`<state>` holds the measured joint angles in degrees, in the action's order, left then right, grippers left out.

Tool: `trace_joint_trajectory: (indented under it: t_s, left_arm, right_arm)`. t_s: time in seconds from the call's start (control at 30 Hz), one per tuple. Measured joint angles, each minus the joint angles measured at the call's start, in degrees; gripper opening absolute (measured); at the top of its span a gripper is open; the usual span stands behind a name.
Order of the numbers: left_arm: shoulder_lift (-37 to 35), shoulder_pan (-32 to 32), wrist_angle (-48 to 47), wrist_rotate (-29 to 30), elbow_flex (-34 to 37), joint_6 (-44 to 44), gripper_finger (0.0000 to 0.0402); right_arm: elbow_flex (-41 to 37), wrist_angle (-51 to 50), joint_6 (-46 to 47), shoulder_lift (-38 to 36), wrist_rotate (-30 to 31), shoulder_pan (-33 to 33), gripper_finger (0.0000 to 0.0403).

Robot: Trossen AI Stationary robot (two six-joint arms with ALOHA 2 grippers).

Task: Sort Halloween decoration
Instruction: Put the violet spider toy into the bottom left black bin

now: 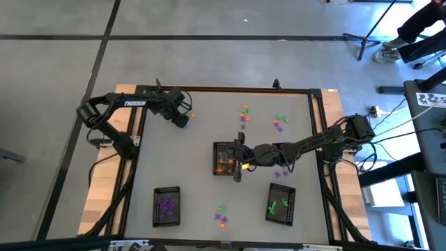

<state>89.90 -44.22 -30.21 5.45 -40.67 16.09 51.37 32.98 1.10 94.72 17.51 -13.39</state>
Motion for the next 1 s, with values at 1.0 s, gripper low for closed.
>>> trace_joint_trajectory:
  t_s: [1.0]
  left_arm:
    - [-31.5, 15.2, -31.6, -19.5, 0.5, 2.6, 0.0]
  right_arm:
    - [0.0, 1.6, -1.7, 0.0, -0.1, 0.4, 0.0282]
